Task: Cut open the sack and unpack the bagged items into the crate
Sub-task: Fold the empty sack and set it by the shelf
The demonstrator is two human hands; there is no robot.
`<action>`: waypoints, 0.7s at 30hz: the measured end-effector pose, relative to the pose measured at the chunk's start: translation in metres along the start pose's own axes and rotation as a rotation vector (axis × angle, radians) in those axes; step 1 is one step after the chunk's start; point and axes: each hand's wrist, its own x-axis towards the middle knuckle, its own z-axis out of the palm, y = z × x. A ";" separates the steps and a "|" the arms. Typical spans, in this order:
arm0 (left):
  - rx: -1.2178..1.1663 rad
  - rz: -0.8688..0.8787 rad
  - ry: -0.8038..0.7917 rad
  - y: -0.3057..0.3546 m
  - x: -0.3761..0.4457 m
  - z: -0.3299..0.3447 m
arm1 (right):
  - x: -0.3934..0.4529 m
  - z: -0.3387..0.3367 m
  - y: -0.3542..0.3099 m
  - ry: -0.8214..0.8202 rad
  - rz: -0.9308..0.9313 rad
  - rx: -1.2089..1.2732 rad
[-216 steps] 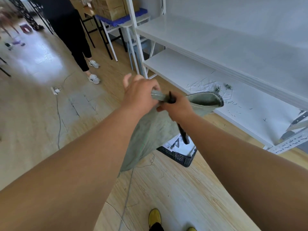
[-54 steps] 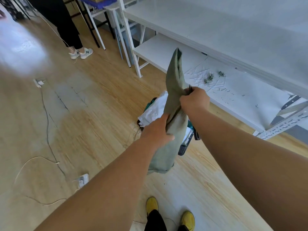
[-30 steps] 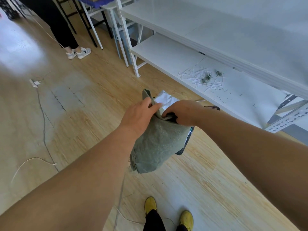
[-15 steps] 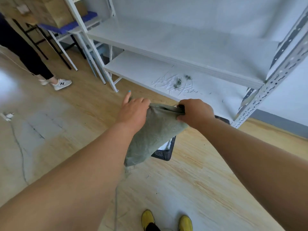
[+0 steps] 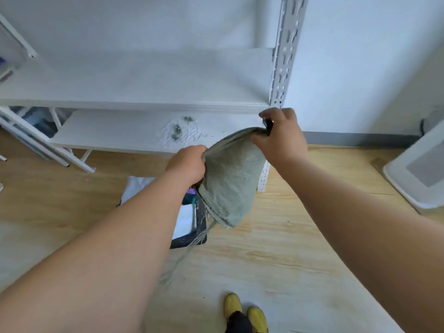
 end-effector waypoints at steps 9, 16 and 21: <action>-0.765 -0.194 -0.166 0.062 0.039 0.015 | 0.003 -0.008 0.091 -0.066 0.461 0.228; -1.382 -0.193 -0.484 0.168 0.056 0.037 | -0.004 -0.008 0.160 -0.421 0.681 0.523; -0.626 0.044 -0.488 0.223 0.080 0.077 | 0.027 -0.039 0.226 -0.147 0.954 0.518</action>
